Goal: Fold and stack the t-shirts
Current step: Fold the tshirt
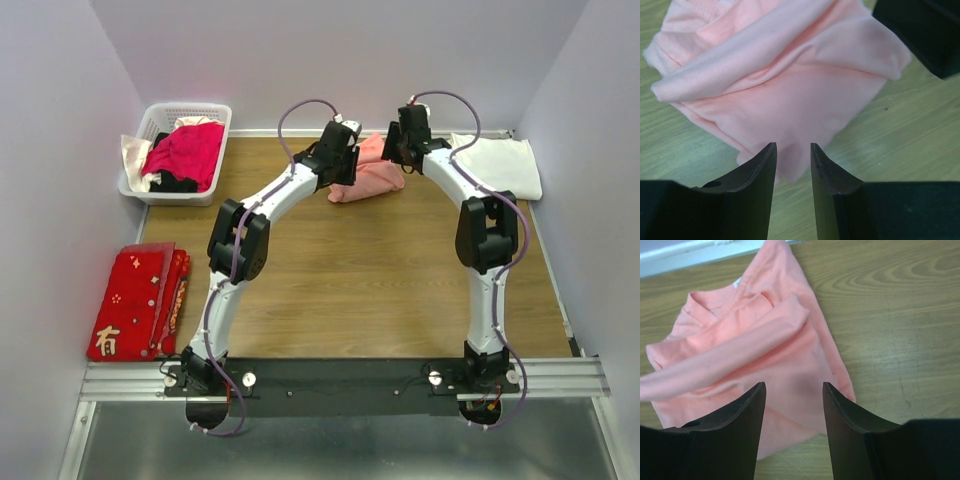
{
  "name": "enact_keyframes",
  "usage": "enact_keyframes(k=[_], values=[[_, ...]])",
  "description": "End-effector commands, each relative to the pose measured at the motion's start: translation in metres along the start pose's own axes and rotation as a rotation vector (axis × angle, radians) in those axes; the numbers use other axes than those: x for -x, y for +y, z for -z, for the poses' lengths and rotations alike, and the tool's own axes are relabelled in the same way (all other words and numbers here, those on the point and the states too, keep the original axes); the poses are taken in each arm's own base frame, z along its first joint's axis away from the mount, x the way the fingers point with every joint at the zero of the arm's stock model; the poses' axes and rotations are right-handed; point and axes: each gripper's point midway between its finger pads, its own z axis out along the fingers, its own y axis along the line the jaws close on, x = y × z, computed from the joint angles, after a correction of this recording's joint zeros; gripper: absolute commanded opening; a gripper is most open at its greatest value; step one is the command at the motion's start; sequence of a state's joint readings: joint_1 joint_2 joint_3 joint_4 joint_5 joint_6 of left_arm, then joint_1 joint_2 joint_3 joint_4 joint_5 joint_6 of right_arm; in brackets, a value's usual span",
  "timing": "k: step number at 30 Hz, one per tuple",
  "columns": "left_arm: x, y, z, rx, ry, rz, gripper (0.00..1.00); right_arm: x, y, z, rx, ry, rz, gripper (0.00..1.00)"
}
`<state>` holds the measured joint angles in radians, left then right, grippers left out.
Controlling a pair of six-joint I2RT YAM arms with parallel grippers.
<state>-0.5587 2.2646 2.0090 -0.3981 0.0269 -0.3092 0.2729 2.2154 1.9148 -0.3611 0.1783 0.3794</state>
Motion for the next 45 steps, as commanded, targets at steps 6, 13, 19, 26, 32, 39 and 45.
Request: enact_keyframes(k=[6,13,19,26,32,39,45], values=[[-0.044,0.021,-0.048,0.102,0.099,0.035,0.41,-0.063,0.004,-0.033,0.075,0.161,0.025,0.53],[-0.079,0.052,-0.044,0.223,0.192,0.028,0.41,-0.101,-0.002,-0.053,0.068,0.247,0.021,0.52],[-0.116,0.075,-0.036,0.313,0.303,-0.007,0.41,-0.134,-0.025,-0.045,-0.009,0.312,0.024,0.48],[-0.173,0.109,-0.011,0.476,0.479,-0.08,0.4,-0.146,-0.049,-0.02,-0.1,0.342,0.034,0.48],[-0.213,0.12,0.029,0.554,0.584,-0.111,0.4,-0.169,-0.062,0.016,-0.135,0.412,0.006,0.45],[-0.257,0.091,0.077,0.523,0.667,-0.091,0.4,-0.199,-0.073,0.067,-0.143,0.487,-0.051,0.4],[-0.289,0.074,0.114,0.478,0.706,-0.036,0.4,-0.228,-0.09,0.118,-0.162,0.526,-0.074,0.38]])
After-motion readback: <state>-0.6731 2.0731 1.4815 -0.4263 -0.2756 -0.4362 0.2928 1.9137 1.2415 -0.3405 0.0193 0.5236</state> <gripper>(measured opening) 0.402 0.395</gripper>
